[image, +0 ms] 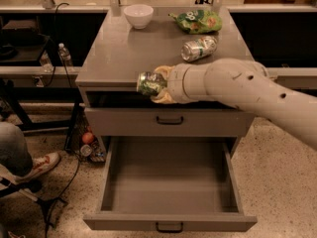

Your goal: Pick green can from middle drawer and place on counter

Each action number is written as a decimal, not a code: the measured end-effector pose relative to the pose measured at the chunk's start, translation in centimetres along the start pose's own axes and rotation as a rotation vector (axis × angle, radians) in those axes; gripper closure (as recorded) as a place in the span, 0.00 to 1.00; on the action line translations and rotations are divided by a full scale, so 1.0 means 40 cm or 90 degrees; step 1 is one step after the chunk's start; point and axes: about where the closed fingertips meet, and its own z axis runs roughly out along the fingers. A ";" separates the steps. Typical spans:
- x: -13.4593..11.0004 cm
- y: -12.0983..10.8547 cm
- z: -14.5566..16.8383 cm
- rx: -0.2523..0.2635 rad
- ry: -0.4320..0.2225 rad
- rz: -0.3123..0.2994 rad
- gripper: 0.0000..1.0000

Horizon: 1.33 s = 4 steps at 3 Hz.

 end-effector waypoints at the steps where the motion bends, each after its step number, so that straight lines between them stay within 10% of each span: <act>1: -0.022 -0.069 -0.011 -0.032 0.018 -0.020 1.00; 4: -0.030 -0.218 0.132 -0.236 0.035 -0.048 1.00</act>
Offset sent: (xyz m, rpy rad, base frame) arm 0.0692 0.0135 0.0508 -0.2976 0.2389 0.0849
